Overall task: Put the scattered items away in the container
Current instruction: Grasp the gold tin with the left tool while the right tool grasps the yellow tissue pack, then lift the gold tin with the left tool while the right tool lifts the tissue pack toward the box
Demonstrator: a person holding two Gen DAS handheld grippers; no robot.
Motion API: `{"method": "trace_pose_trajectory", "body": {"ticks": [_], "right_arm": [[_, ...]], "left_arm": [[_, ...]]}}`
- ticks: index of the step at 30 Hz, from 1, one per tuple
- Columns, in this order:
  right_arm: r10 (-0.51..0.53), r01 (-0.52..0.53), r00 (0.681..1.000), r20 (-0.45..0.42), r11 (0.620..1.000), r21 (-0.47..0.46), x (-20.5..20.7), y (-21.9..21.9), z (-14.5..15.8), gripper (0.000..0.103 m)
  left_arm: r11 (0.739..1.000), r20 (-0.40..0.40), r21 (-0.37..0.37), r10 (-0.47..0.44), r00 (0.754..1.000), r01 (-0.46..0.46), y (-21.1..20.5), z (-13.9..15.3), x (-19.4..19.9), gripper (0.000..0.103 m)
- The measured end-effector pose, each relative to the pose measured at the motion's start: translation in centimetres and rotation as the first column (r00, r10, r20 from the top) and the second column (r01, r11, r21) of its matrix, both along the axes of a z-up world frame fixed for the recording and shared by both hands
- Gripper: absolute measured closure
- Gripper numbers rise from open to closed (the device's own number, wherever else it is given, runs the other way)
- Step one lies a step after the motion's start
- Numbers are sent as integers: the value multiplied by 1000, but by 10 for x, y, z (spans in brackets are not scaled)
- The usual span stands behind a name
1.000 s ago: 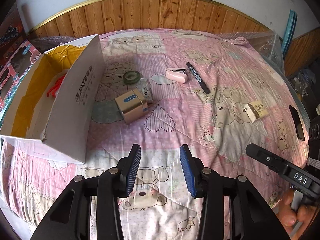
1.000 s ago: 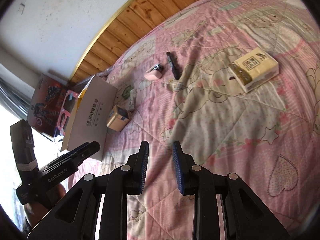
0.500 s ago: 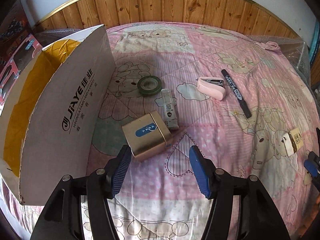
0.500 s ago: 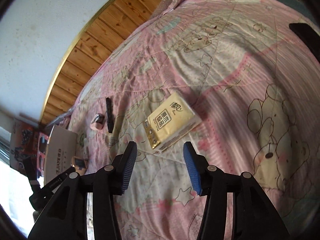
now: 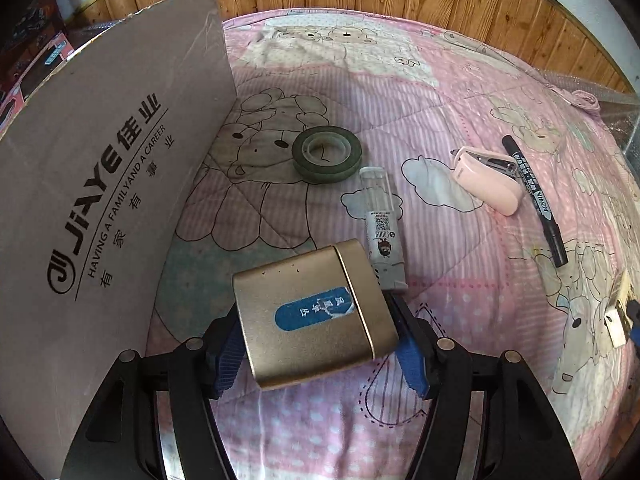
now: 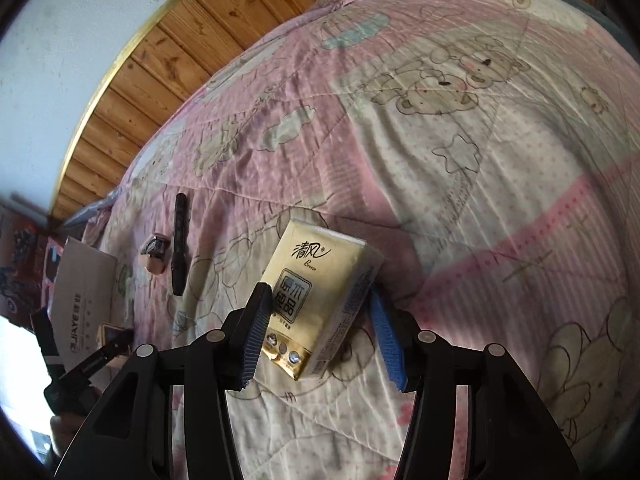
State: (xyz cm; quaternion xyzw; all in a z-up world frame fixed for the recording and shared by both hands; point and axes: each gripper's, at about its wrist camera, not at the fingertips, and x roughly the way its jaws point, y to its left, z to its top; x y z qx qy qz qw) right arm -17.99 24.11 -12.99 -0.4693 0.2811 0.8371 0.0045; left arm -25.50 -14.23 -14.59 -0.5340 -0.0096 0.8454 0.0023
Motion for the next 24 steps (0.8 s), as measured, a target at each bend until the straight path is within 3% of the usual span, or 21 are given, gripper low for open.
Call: {"method": "trace_pose_trajectory", "body": {"ticks": [4, 6, 7, 9, 14, 24], "right_arm": [[24, -23, 1000, -11, 999, 42, -9, -13, 0, 40], [32, -30, 999, -16, 997, 73, -13, -21, 1, 39], [37, -36, 999, -17, 995, 93, -16, -23, 1, 38], [61, -59, 998, -10, 987, 152, -23, -31, 1, 38], [101, -104, 995, 23, 953, 285, -33, -48, 2, 50], [76, -73, 997, -10, 974, 212, -13, -55, 15, 55]], "left_arm": [[1000, -21, -2, -4, 1000, 4, 0, -1, -8, 36], [1000, -33, 10, -5, 999, 6, -1, -1, -10, 42], [1000, -42, 12, -8, 999, 9, -1, 0, -10, 49], [1000, -50, 13, -20, 999, 21, -1, 1, -10, 51], [999, -72, 43, -23, 997, 26, -6, 4, -7, 51], [994, -92, 108, -10, 996, 20, -20, 24, 12, 51]]}}
